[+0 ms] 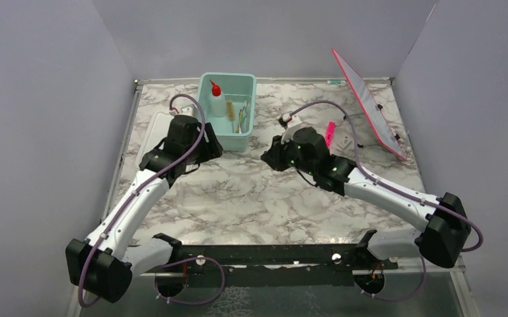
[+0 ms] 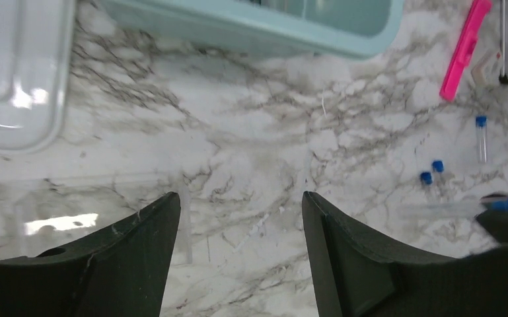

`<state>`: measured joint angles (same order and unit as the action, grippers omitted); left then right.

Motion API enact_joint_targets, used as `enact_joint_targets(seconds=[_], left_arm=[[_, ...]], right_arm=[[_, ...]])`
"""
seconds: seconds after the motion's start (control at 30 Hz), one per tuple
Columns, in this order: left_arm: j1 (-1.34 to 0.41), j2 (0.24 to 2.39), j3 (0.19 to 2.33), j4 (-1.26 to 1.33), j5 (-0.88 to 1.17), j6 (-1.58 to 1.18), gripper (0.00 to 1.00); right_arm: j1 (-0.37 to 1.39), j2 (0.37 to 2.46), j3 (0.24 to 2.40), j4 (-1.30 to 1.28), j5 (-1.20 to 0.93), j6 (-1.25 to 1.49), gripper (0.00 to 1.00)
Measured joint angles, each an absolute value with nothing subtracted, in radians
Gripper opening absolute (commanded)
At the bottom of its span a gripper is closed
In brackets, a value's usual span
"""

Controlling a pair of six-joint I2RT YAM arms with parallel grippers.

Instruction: Organize the chemistry lab equipment

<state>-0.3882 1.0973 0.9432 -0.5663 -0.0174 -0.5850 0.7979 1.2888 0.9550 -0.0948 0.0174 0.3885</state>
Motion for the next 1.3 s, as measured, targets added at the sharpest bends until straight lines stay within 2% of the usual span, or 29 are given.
enact_joint_targets(seconds=[0.23, 0.5, 0.93, 1.3], left_arm=[[-0.387, 1.079, 1.258, -0.687, -0.295, -0.514, 0.73], [-0.387, 1.131, 1.561, -0.795, -0.443, -0.459, 0.73], [-0.387, 1.15, 1.588, -0.842, -0.454, -0.445, 0.73], [-0.387, 1.15, 1.573, -0.855, -0.443, -0.448, 0.73]], right_arm=[[1.049, 1.405, 0.955, 0.125, 0.139, 0.253, 0.09], [1.198, 1.613, 0.955, 0.355, 0.179, 0.107, 0.1], [1.232, 1.88, 1.07, 0.562, 0.283, -0.04, 0.09], [1.232, 1.956, 1.129, 0.592, 0.352, -0.08, 0.09]])
